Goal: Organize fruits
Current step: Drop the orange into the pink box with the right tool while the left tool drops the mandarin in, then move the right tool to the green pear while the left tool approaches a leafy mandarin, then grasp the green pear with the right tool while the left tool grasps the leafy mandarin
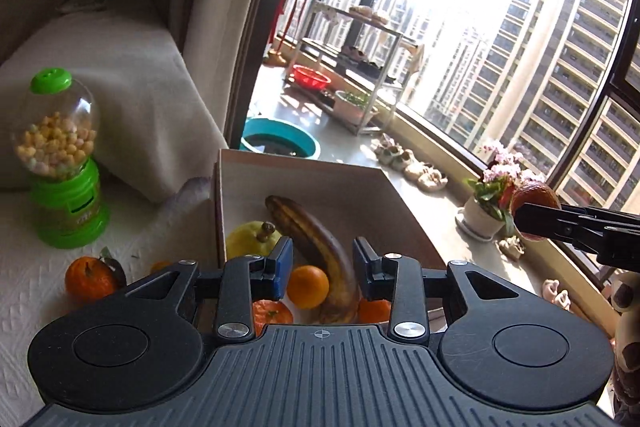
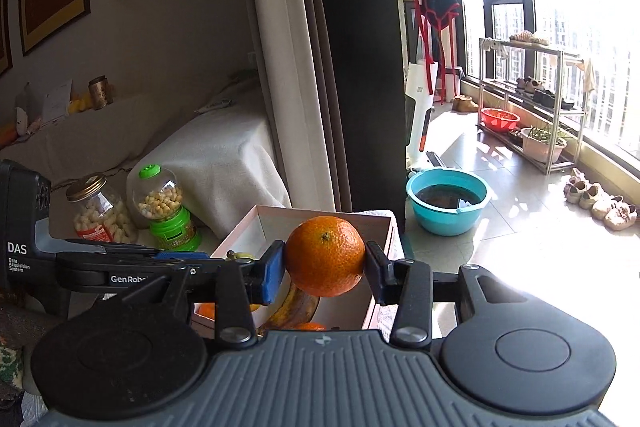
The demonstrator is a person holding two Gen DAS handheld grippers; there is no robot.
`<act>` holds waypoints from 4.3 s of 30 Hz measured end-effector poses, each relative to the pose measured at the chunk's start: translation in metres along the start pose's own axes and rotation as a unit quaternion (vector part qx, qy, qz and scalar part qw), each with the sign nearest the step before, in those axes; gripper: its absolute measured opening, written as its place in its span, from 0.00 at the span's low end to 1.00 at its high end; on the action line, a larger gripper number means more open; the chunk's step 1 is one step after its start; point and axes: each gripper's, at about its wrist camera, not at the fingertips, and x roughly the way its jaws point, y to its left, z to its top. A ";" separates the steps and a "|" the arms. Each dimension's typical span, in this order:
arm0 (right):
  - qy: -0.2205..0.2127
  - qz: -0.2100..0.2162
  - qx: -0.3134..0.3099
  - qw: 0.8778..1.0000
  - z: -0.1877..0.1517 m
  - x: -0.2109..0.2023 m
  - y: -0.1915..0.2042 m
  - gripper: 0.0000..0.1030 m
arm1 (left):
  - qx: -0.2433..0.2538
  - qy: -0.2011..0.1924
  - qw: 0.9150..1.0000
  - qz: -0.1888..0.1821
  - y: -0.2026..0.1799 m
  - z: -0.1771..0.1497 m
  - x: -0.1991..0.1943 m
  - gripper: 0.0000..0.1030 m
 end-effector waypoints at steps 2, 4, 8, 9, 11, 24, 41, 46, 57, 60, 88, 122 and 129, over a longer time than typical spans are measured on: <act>0.017 -0.007 0.005 1.000 -0.004 0.010 -0.003 0.41 | -0.007 -0.008 1.000 0.015 0.010 -0.011 -0.014 0.36; 0.032 -0.003 0.012 0.999 -0.004 0.022 -0.004 0.41 | -0.001 -0.013 0.999 0.038 0.019 -0.025 -0.031 0.36; 0.057 0.028 0.018 0.998 0.011 0.059 0.013 0.41 | -0.015 -0.008 0.998 0.052 0.032 -0.053 -0.056 0.36; 0.064 0.037 0.020 0.997 0.017 0.072 0.019 0.41 | -0.018 -0.006 0.998 0.054 0.035 -0.059 -0.061 0.36; 0.077 0.049 0.026 0.995 0.029 0.100 0.031 0.41 | -0.023 -0.003 0.998 0.062 0.040 -0.068 -0.069 0.36; 0.088 0.065 -0.003 0.994 0.031 0.126 0.077 0.50 | -0.077 0.001 0.988 0.136 0.097 -0.098 -0.095 0.36; 0.159 0.111 -0.112 0.974 -0.114 0.054 0.129 0.69 | -0.038 -0.013 0.993 0.112 0.081 -0.024 -0.045 0.36; 0.163 0.108 -0.112 0.974 -0.125 0.052 0.128 0.69 | -0.003 0.018 0.990 0.140 0.076 -0.006 -0.012 0.36; 0.145 0.098 -0.099 0.980 -0.121 0.044 0.114 0.69 | 0.081 0.011 0.987 0.141 0.062 -0.046 -0.042 0.38; 0.144 0.100 -0.097 0.980 -0.121 0.045 0.115 0.69 | 0.070 0.007 0.988 0.139 0.062 -0.057 -0.064 0.38; 0.115 0.110 -0.212 0.964 -0.103 0.114 0.216 0.56 | -0.064 -0.011 0.997 0.042 0.113 -0.062 -0.092 0.39; 0.100 0.092 -0.155 0.979 -0.113 0.049 0.154 0.71 | 0.016 0.045 0.988 0.147 0.116 -0.042 -0.017 0.50; 0.092 0.093 -0.151 0.980 -0.113 0.049 0.155 0.73 | -0.036 0.015 0.987 0.156 0.107 -0.085 -0.097 0.50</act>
